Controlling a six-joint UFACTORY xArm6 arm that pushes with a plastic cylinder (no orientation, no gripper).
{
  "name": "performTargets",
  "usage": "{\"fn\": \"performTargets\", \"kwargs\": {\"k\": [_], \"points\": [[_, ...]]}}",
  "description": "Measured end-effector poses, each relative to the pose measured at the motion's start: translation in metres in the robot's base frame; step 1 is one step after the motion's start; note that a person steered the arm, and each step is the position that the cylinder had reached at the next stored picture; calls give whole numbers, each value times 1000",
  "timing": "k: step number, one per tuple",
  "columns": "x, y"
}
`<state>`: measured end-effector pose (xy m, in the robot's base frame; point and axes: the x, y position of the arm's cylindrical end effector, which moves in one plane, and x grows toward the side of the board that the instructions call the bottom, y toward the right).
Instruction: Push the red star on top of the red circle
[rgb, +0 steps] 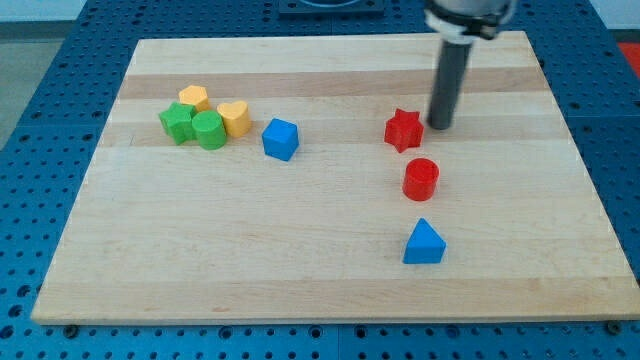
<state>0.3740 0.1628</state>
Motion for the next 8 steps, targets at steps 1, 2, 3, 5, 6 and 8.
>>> {"fn": "performTargets", "kwargs": {"k": [1,2,3,5,6,8], "points": [[-46,-25],[-58,-105],[-36,-140],[10,-136],[18,-107],[55,-134]]}}
